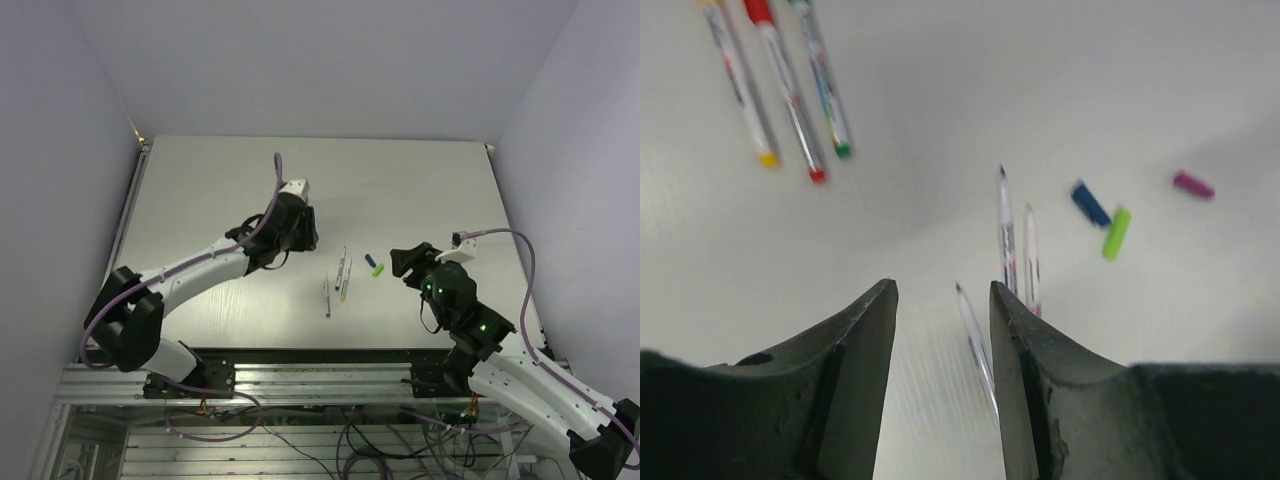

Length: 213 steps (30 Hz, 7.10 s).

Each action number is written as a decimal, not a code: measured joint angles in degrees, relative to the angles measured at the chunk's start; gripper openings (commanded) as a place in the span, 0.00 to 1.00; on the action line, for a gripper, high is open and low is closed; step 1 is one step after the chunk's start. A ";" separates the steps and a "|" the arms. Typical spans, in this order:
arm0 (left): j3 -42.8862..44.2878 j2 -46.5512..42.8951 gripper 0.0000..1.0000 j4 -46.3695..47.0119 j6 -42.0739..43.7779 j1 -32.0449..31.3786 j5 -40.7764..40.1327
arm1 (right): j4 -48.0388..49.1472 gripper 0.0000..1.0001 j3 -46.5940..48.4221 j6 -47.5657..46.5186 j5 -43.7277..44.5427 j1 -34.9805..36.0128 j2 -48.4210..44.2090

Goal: Insert the pens into the pen caps

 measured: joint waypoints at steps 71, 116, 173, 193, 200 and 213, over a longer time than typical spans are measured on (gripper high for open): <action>-4.00 14.75 0.48 -4.00 -8.74 -21.73 -13.64 | -9.18 0.41 -1.31 5.25 2.91 -0.22 -7.69; -4.85 10.45 0.07 -13.22 -3.96 -21.92 -12.55 | -22.45 0.43 13.60 9.11 7.65 -4.42 15.19; -13.57 -12.59 0.07 -13.29 -4.96 -21.92 -7.67 | -15.93 0.51 27.32 -45.94 -36.74 -33.40 57.83; -13.64 -12.22 0.07 -12.26 -4.96 -21.79 -6.97 | -15.19 0.48 28.72 -45.86 -34.38 -33.40 62.55; -13.99 -12.22 0.07 -11.85 -4.98 -21.42 -6.86 | -15.08 0.38 29.00 -45.42 -34.23 -33.40 63.65; -14.08 -12.22 0.07 -11.69 -4.94 -20.72 -6.19 | -15.13 0.00 30.51 -42.66 -37.11 -33.44 64.83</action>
